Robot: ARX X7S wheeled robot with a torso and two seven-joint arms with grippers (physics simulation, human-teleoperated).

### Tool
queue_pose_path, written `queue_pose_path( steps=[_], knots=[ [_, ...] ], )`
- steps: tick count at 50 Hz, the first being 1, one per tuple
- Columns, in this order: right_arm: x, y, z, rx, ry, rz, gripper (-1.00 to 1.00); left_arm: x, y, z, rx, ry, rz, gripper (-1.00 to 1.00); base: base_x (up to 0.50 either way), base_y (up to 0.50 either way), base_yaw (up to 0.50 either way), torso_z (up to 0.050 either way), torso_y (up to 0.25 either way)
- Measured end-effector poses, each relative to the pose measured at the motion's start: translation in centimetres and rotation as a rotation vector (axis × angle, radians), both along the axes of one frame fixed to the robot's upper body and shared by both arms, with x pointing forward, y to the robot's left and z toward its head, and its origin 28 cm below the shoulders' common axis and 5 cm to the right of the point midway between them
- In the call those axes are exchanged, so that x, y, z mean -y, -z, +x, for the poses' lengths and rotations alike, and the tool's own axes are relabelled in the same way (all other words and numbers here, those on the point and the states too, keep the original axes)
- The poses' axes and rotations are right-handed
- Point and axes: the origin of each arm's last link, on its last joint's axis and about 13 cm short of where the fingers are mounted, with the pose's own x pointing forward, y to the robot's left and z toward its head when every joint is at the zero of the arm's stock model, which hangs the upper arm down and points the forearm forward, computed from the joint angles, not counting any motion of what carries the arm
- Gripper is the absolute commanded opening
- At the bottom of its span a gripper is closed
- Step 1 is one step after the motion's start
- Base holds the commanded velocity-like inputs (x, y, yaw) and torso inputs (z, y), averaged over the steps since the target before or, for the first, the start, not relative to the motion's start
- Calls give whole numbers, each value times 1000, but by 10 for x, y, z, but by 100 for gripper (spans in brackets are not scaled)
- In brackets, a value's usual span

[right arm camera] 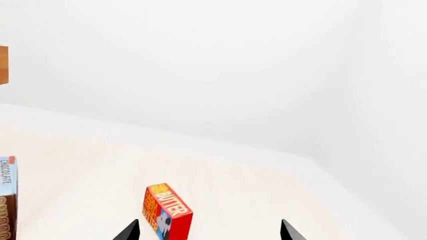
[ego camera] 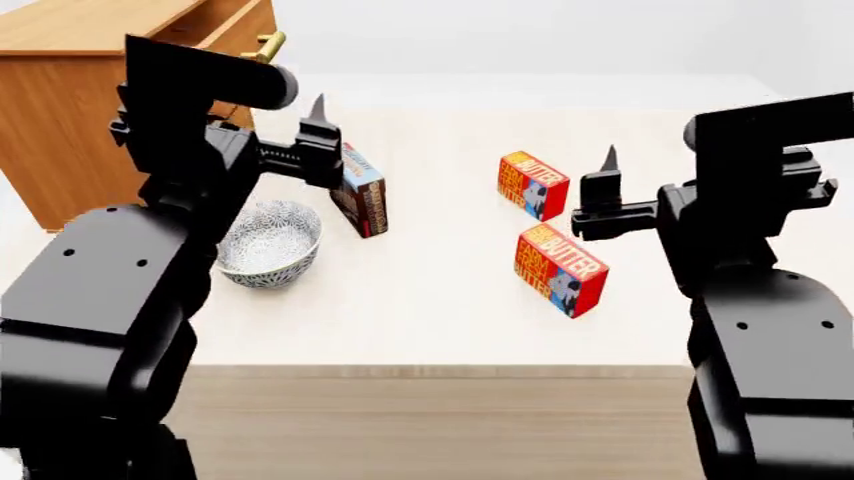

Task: Put the butter at the front in the top drawer of the cabinet and close it.

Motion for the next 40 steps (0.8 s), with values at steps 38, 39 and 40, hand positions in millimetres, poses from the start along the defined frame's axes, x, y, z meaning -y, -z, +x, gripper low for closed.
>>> queue_pose_path(
  steps=[38,39,40],
  knots=[
    [2,-57,49,-58,-105,137,100,1,-207,86,40,74,20,100,43,137,0,0,0],
    [1,-58,49,-55,-107,138,100,1,-208,86,41,73,21,100,180,500,0,0,0],
    [1,-58,49,-52,-109,139,100,0,-208,86,41,72,21,100,184,500,0,0,0]
  ],
)
